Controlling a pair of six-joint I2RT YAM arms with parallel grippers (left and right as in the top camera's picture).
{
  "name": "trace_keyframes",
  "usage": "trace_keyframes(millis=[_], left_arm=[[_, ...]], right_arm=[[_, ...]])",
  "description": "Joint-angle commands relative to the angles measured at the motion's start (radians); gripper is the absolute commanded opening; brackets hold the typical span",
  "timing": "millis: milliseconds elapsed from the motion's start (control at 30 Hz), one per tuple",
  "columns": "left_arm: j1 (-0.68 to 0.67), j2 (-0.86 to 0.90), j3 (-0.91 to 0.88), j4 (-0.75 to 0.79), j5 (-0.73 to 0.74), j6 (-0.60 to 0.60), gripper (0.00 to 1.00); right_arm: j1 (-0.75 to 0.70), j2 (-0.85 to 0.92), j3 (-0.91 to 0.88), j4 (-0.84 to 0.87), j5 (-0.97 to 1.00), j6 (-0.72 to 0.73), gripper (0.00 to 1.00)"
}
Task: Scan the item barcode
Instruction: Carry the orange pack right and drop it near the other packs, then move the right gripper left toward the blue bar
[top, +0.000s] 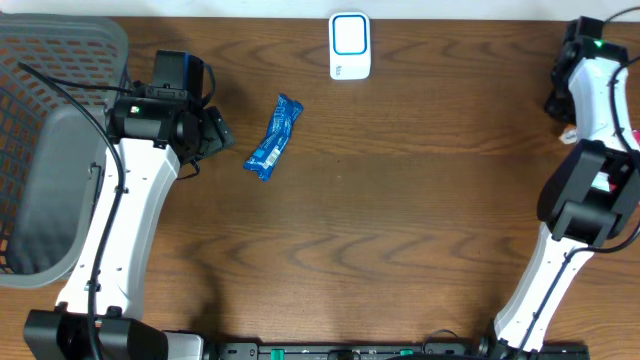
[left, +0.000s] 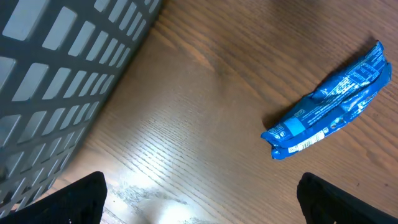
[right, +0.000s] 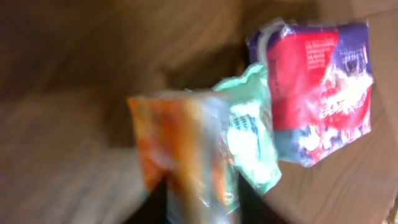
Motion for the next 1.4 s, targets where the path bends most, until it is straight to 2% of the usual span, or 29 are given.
trace_keyframes(millis=[0, 67, 133, 467, 633, 733, 867, 1367], left_arm=[[0.000, -0.005, -0.003, -0.004, -0.020, -0.005, 0.98], [0.000, -0.005, -0.003, -0.004, -0.020, -0.005, 0.98], [0.000, -0.005, -0.003, -0.004, -0.020, -0.005, 0.98], [0.000, -0.005, -0.003, -0.004, -0.020, -0.005, 0.98], [0.000, -0.005, -0.003, -0.004, -0.020, -0.005, 0.98], [0.000, -0.005, -0.003, -0.004, -0.020, -0.005, 0.98], [0.000, -0.005, -0.003, -0.004, -0.020, -0.005, 0.98], [0.000, -0.005, -0.003, -0.004, -0.020, -0.005, 0.98]], right_arm=[[-0.031, -0.019, -0.011, -0.010, -0.020, 0.031, 0.83], [-0.038, -0.019, -0.011, -0.022, -0.056, 0.028, 0.94], [-0.038, -0.019, -0.011, -0.033, -0.075, 0.026, 0.98], [0.028, -0.113, 0.054, -0.088, -0.186, 0.027, 0.99], [0.071, -0.228, 0.058, -0.098, -0.520, 0.027, 0.99], [0.111, -0.268, 0.058, -0.156, -0.882, 0.027, 0.99], [0.166, -0.261, 0.052, -0.242, -1.084, 0.027, 0.99], [0.393, -0.257, 0.052, -0.277, -1.048, 0.027, 0.99]])
